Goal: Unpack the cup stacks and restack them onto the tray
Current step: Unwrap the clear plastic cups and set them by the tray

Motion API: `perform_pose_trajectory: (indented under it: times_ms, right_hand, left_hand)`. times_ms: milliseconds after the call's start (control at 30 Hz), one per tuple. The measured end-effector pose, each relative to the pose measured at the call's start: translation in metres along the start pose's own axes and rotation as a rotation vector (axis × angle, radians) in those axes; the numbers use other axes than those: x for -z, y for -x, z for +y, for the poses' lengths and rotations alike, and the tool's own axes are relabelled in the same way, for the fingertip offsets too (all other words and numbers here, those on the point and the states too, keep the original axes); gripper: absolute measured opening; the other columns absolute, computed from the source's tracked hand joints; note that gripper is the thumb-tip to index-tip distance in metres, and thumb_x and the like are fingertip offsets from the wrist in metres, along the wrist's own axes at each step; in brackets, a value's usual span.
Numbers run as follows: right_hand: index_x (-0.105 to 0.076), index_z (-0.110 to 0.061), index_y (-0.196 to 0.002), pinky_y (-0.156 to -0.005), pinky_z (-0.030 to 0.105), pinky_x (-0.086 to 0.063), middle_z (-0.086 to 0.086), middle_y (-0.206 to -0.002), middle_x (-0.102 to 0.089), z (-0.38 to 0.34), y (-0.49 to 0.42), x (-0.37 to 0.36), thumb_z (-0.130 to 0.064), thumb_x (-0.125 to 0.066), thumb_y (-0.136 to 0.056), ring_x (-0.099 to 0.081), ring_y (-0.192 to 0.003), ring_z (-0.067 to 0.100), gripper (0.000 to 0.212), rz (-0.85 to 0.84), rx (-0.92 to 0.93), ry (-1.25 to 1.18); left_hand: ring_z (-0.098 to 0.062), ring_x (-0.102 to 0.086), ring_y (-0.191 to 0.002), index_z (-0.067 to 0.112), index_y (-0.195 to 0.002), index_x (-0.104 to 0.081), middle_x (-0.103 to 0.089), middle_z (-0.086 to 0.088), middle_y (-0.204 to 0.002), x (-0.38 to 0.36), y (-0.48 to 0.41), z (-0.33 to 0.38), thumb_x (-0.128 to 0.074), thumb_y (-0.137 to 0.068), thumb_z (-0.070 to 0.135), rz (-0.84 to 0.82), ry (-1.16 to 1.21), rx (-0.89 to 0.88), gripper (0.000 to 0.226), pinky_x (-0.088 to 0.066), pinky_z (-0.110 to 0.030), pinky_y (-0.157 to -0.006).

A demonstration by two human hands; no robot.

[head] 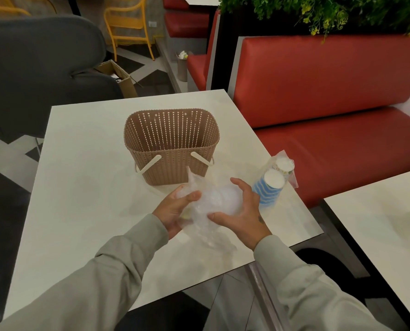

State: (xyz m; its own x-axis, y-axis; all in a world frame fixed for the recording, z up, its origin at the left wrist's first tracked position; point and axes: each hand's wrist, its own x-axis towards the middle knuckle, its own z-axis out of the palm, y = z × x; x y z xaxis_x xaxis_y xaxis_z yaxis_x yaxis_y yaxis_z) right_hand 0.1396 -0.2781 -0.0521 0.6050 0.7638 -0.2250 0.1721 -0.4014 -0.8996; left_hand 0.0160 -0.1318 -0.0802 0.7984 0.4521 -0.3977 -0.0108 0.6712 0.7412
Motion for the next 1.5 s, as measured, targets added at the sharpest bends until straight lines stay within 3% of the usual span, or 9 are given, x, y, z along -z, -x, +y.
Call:
perform_pose_trajectory:
  times_ms: [233,400,633,733,833,1000,1233,1400,1500]
  right_hand:
    - [-0.033,-0.056,-0.133,-0.085,0.007,-0.037,-0.006,-0.134,-0.027,0.004,-0.003,0.005,-0.06,-0.077,-0.049,-0.042,-0.123,0.012,0.095,-0.016,0.014,-0.03]
    - [-0.032,-0.056,-0.137,-0.091,0.016,-0.039,-0.007,-0.135,-0.028,0.006,-0.003,0.005,-0.053,-0.079,-0.054,-0.042,-0.119,0.008,0.095,-0.01,0.023,-0.075]
    - [-0.035,-0.064,-0.132,-0.107,0.046,-0.045,-0.011,-0.135,-0.03,0.019,-0.006,0.006,-0.062,-0.075,-0.052,-0.043,-0.129,0.018,0.089,0.04,-0.037,-0.119]
    - [-0.039,-0.064,-0.127,-0.105,0.049,-0.047,-0.01,-0.132,-0.032,0.02,-0.006,0.004,-0.064,-0.073,-0.053,-0.047,-0.125,0.019,0.082,0.033,-0.043,-0.133]
    - [-0.044,-0.061,-0.124,-0.103,0.045,-0.05,-0.008,-0.128,-0.033,0.017,-0.007,0.002,-0.066,-0.071,-0.05,-0.052,-0.116,0.011,0.079,0.009,-0.055,-0.13]
    - [-0.049,-0.059,-0.119,-0.097,0.042,-0.055,-0.006,-0.13,-0.034,0.018,-0.006,0.0,-0.07,-0.072,-0.049,-0.055,-0.114,0.012,0.074,-0.011,-0.106,-0.179]
    - [-0.043,-0.05,-0.134,-0.09,0.043,-0.059,-0.005,-0.134,-0.029,0.018,-0.003,-0.001,-0.072,-0.075,-0.043,-0.051,-0.12,0.019,0.1,-0.047,-0.16,-0.178]
    - [-0.025,-0.058,-0.143,-0.083,0.04,-0.062,-0.013,-0.135,-0.021,0.022,-0.002,0.003,-0.047,-0.085,-0.068,-0.05,-0.114,0.012,0.097,-0.142,-0.102,-0.07]
    - [-0.034,-0.066,-0.13,-0.08,0.038,-0.062,-0.012,-0.133,-0.024,0.02,-0.001,0.002,-0.055,-0.082,-0.059,-0.052,-0.112,0.011,0.086,-0.116,-0.094,-0.084]
  left_hand:
    - [-0.03,-0.064,-0.108,0.013,-0.135,-0.056,-0.066,-0.016,-0.125,0.005,-0.003,-0.003,-0.08,-0.074,0.018,0.002,-0.027,0.067,0.066,-0.053,-0.044,-0.09]
    - [-0.02,-0.072,-0.092,0.016,-0.128,-0.062,-0.072,-0.007,-0.111,0.01,-0.003,0.0,-0.091,-0.066,0.018,-0.035,0.034,0.116,0.069,-0.061,-0.034,-0.074]
    - [-0.024,-0.072,-0.089,0.009,-0.119,-0.062,-0.073,-0.01,-0.106,0.006,-0.001,0.005,-0.083,-0.071,0.005,-0.003,-0.092,0.024,0.052,-0.061,-0.036,-0.068]
    - [-0.023,-0.073,-0.083,0.017,-0.125,-0.057,-0.071,-0.009,-0.106,0.004,0.0,0.004,-0.086,-0.062,0.001,0.035,-0.099,0.027,0.071,-0.06,-0.037,-0.06]
    - [-0.028,-0.069,-0.107,0.034,-0.138,-0.052,-0.069,-0.005,-0.124,0.008,-0.001,0.001,-0.092,-0.055,0.02,-0.071,-0.143,0.022,0.094,-0.06,-0.044,-0.075]
    - [-0.025,-0.072,-0.1,0.01,-0.129,-0.063,-0.074,-0.01,-0.113,-0.009,0.002,0.0,-0.081,-0.077,0.019,-0.016,-0.173,0.025,0.056,-0.06,-0.034,-0.074]
    - [-0.012,-0.073,-0.083,0.019,-0.098,-0.077,-0.078,0.002,-0.093,-0.024,0.001,-0.005,-0.069,-0.091,0.018,0.169,-0.238,-0.102,0.011,-0.058,-0.027,-0.067]
    - [-0.006,-0.072,-0.088,0.026,-0.098,-0.077,-0.078,0.009,-0.096,-0.031,0.001,-0.005,-0.063,-0.096,0.025,0.185,-0.306,-0.18,0.014,-0.057,-0.023,-0.073]
    - [-0.002,-0.071,-0.082,0.024,-0.096,-0.076,-0.077,0.011,-0.09,-0.031,0.001,-0.002,-0.061,-0.097,0.026,0.172,-0.304,-0.171,0.015,-0.055,-0.019,-0.067]
